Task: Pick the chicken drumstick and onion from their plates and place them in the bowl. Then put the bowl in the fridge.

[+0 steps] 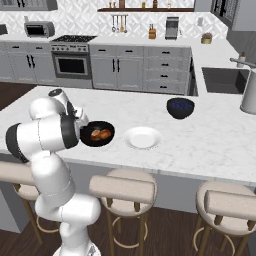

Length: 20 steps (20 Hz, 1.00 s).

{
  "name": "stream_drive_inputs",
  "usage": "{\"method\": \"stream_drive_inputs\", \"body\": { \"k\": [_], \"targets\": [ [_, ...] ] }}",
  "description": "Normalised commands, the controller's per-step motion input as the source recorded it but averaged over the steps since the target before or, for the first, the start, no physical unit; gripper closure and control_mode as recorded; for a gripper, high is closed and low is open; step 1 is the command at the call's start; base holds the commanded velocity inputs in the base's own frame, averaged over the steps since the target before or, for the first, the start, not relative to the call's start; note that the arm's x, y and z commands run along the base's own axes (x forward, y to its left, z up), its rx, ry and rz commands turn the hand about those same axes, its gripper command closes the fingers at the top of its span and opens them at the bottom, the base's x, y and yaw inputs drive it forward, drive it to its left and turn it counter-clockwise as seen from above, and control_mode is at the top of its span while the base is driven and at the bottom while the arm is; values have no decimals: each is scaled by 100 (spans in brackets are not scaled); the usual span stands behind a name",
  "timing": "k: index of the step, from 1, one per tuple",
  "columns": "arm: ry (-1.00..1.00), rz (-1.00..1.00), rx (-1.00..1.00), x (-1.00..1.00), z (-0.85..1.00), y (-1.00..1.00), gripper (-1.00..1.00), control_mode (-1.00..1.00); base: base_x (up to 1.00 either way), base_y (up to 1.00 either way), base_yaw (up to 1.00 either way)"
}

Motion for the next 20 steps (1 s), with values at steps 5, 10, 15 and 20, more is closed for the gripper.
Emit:
{"method": "stream_drive_inputs", "body": {
  "k": [5,10,15,20],
  "targets": [
    [8,4,0,22,-22,5,-100,-100,0,0,0],
    [8,3,0,26,-36,0,-100,-100,0,0,0],
    [5,3,0,26,-29,0,-100,-100,0,0,0],
    [1,2,-1,30,-35,0,-100,-100,0,0,0]
  ]
}}
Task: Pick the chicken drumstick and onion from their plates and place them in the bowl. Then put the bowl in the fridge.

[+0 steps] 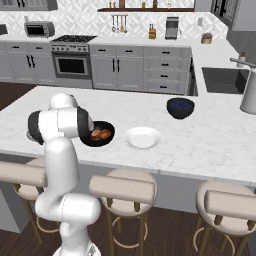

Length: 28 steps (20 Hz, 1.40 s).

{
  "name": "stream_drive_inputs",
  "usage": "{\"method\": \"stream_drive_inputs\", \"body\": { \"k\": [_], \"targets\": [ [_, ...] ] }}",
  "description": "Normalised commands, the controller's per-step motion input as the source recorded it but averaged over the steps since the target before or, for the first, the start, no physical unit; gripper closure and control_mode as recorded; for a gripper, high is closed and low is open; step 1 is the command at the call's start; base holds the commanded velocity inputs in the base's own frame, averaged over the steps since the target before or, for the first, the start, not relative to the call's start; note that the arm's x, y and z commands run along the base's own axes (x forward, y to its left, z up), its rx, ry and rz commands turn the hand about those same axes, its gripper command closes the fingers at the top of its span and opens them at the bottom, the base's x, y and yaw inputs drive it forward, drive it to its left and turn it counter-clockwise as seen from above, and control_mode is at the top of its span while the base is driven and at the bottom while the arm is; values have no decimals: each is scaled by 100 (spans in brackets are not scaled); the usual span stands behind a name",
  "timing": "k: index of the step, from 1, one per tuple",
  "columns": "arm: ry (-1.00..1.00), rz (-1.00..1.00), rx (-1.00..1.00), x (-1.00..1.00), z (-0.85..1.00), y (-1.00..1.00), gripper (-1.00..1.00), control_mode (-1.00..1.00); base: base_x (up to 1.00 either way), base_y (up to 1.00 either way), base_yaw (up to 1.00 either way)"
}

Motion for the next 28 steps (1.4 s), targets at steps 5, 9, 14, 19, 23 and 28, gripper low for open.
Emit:
{"method": "stream_drive_inputs", "body": {
  "k": [5,9,14,19,23,28],
  "targets": [
    [0,1,-3,13,-41,0,-100,-100,0,0,0],
    [0,1,-3,0,-35,0,100,-100,0,0,0],
    [0,0,-1,0,-6,0,100,-100,0,0,0],
    [0,0,0,0,0,-1,100,-100,0,0,0],
    [0,10,0,-1,2,-21,100,-100,0,0,0],
    [1,14,0,-4,58,-20,100,-100,0,0,0]
  ]
}}
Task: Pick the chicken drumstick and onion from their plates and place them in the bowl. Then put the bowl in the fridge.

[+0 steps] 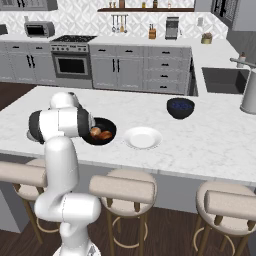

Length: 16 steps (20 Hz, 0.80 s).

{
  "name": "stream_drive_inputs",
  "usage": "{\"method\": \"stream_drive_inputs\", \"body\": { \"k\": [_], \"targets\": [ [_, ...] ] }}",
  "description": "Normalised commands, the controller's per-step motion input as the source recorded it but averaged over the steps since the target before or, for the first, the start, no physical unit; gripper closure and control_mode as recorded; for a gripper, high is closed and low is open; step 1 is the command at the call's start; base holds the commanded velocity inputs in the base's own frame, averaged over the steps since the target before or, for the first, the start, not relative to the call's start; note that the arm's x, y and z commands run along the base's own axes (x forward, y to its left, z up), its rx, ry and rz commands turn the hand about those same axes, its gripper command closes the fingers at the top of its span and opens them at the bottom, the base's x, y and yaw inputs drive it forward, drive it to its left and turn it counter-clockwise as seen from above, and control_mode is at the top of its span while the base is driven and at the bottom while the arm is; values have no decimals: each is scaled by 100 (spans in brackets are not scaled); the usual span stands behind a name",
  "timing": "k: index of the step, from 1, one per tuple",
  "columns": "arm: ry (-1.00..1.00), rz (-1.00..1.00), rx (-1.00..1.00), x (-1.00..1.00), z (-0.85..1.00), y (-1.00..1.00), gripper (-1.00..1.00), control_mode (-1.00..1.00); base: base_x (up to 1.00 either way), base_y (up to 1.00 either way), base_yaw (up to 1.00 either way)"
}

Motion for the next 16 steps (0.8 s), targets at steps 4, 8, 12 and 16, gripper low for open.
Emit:
{"method": "stream_drive_inputs", "body": {
  "k": [4,8,12,16],
  "targets": [
    [3,10,-2,-8,77,-10,100,-100,0,0,0],
    [5,21,-11,-46,61,-21,100,-100,0,0,0],
    [7,26,-18,-55,47,-25,100,-100,0,0,0],
    [1,31,-19,-91,28,-22,100,-100,0,0,0]
  ]
}}
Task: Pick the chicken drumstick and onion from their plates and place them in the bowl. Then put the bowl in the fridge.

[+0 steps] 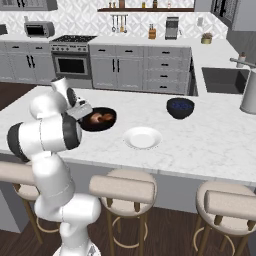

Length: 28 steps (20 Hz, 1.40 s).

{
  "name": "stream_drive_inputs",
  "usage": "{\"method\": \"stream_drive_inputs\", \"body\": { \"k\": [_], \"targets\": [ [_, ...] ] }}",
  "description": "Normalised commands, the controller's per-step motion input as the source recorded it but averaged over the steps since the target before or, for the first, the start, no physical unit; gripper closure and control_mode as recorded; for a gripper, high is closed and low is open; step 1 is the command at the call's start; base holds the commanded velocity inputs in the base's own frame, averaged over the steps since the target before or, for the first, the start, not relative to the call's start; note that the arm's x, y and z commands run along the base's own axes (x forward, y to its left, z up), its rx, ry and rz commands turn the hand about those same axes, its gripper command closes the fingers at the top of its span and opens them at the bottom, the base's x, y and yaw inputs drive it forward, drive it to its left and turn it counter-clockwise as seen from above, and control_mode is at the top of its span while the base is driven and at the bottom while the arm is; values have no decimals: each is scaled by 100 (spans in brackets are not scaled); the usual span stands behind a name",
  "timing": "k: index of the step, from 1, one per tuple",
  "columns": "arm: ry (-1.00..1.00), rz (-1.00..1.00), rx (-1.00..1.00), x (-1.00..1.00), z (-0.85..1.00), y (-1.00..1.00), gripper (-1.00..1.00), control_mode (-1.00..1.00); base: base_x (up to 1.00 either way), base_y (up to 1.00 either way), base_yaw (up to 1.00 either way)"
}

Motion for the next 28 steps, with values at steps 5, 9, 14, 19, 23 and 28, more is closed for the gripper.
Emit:
{"method": "stream_drive_inputs", "body": {
  "k": [5,9,14,19,23,28],
  "targets": [
    [0,30,-6,-96,49,-41,100,-100,0,0,0],
    [0,28,0,-86,49,-56,100,-100,0,0,0],
    [0,30,0,-61,34,-46,100,-100,0,0,0],
    [0,27,0,-39,45,-34,100,-100,0,0,0],
    [0,21,0,-11,40,-38,100,-100,0,0,0],
    [0,6,0,-16,10,-14,100,-100,0,0,0]
  ]
}}
